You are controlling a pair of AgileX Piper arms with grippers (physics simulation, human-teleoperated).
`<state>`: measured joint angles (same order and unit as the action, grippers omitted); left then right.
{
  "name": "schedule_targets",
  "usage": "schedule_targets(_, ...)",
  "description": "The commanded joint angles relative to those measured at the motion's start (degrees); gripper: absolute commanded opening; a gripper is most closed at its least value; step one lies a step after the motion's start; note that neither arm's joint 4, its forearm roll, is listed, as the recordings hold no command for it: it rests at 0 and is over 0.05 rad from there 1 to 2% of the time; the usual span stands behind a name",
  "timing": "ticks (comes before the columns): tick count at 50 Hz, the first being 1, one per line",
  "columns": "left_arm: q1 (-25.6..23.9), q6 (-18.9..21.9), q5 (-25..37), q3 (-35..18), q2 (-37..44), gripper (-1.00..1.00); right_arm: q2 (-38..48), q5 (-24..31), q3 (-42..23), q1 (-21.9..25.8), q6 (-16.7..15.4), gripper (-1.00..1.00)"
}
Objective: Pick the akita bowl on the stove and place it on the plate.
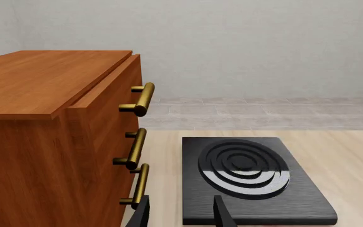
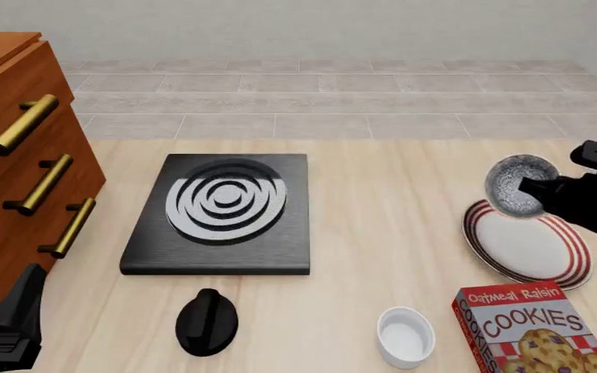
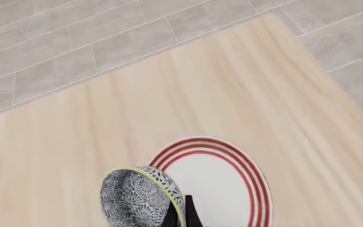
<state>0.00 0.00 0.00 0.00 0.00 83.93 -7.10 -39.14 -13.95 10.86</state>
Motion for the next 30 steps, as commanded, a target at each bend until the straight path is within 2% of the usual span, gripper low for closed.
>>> schedule_targets(1,0.00,0.00,0.00,0.00,0.00,1.00,3.95,-2.66,0.69,-0.95,-0.02,-1.00)
schedule_targets(5,0.00,0.00,0.00,0.00,0.00,1.00,5.26,-3.26,0.70,-0.79,-0.24,-1.00)
schedule_targets(7,0.00,0.00,0.00,0.00,0.00,1.00,6.41,-2.32,-0.21,-1.20,-2.17,-1.00)
schedule_targets(10,0.00,0.00,0.00,0.00,0.00,1.00,7.07,-2.93,-0.45,-1.12,-1.00,-1.00)
schedule_targets(30,0.00,0.00,0.00,0.00,0.00,1.00,10.78,-4.59,-0.38,-3.10,-2.67,-1.00)
